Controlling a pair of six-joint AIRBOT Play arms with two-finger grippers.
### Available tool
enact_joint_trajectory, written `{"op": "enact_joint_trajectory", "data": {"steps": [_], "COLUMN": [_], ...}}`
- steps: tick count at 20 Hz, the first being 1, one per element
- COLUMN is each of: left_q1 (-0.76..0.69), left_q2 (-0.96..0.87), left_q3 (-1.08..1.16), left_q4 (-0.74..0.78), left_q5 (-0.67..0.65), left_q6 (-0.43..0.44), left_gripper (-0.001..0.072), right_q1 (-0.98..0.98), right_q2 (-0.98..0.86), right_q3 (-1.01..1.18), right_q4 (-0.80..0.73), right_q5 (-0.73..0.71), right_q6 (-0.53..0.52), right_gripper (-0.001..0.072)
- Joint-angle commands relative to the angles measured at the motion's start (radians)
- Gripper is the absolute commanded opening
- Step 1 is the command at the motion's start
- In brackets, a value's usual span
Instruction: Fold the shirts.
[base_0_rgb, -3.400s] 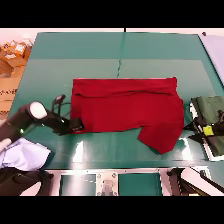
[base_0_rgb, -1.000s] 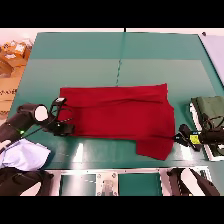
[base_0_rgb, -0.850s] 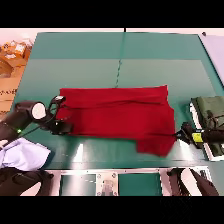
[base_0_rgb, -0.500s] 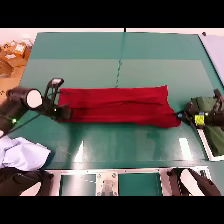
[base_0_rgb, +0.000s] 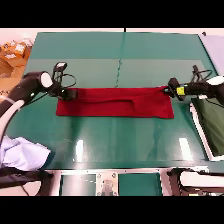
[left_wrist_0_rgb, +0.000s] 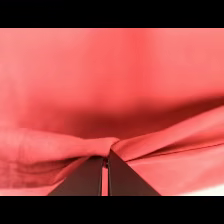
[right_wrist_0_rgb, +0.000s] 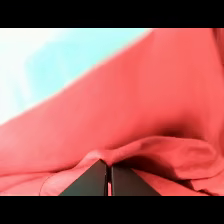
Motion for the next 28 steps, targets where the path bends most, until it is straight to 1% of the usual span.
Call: {"op": "enact_joint_trajectory", "data": {"steps": [1,2,3,4,5,6,8,9,10,11,13,16,19,21,28], "left_q1": [0.004,0.007,0.022,0.044,0.073,0.109,0.179,0.206,0.224,0.233,0.236,0.229,0.229,0.229,0.229], "left_q2": [-0.152,-0.165,-0.162,-0.154,-0.143,-0.127,-0.104,-0.099,-0.097,-0.097,-0.098,-0.098,-0.098,-0.098,-0.098], "left_q3": [0.090,0.108,0.131,0.168,0.212,0.260,0.346,0.383,0.409,0.421,0.422,0.422,0.422,0.422,0.422], "left_q4": [-0.095,-0.085,-0.055,-0.009,0.042,0.083,0.084,0.077,0.071,0.061,0.041,-0.018,-0.038,-0.040,-0.077], "left_q5": [0.126,0.149,0.156,0.133,0.092,0.033,-0.094,-0.162,-0.218,-0.263,-0.304,-0.299,-0.301,-0.304,-0.306], "left_q6": [0.038,0.027,0.000,-0.032,-0.058,-0.084,-0.104,-0.103,-0.103,-0.103,-0.100,-0.099,-0.099,-0.099,-0.092], "left_gripper": [0.0347,0.0587,0.0592,0.0593,0.0593,0.0593,0.0593,0.0593,0.0593,0.0593,0.0593,0.0593,0.0593,0.0593,0.0593], "right_q1": [0.031,0.026,0.012,-0.011,-0.046,-0.084,-0.177,-0.219,-0.253,-0.283,-0.310,-0.300,-0.277,-0.256,-0.163], "right_q2": [-0.211,-0.240,-0.256,-0.256,-0.254,-0.254,-0.254,-0.255,-0.257,-0.263,-0.300,-0.381,-0.455,-0.467,-0.466], "right_q3": [0.158,0.190,0.227,0.261,0.304,0.344,0.390,0.389,0.378,0.360,0.331,0.305,0.304,0.307,0.323], "right_q4": [0.007,0.006,0.006,0.005,0.005,0.002,-0.004,-0.012,-0.021,-0.027,-0.029,-0.008,0.099,0.174,0.177], "right_q5": [-0.053,-0.056,-0.040,-0.011,0.046,0.116,0.251,0.290,0.312,0.332,0.369,0.417,0.472,0.480,0.480], "right_q6": [-0.012,-0.012,-0.014,-0.037,-0.077,-0.118,-0.177,-0.206,-0.232,-0.255,-0.288,-0.348,-0.398,-0.424,-0.430], "right_gripper": [0.0029,0.0091,0.0223,0.0364,0.0474,0.0508,0.0523,0.0584,0.0608,0.0614,0.0616,0.0616,0.0616,0.0616,0.0616]}}
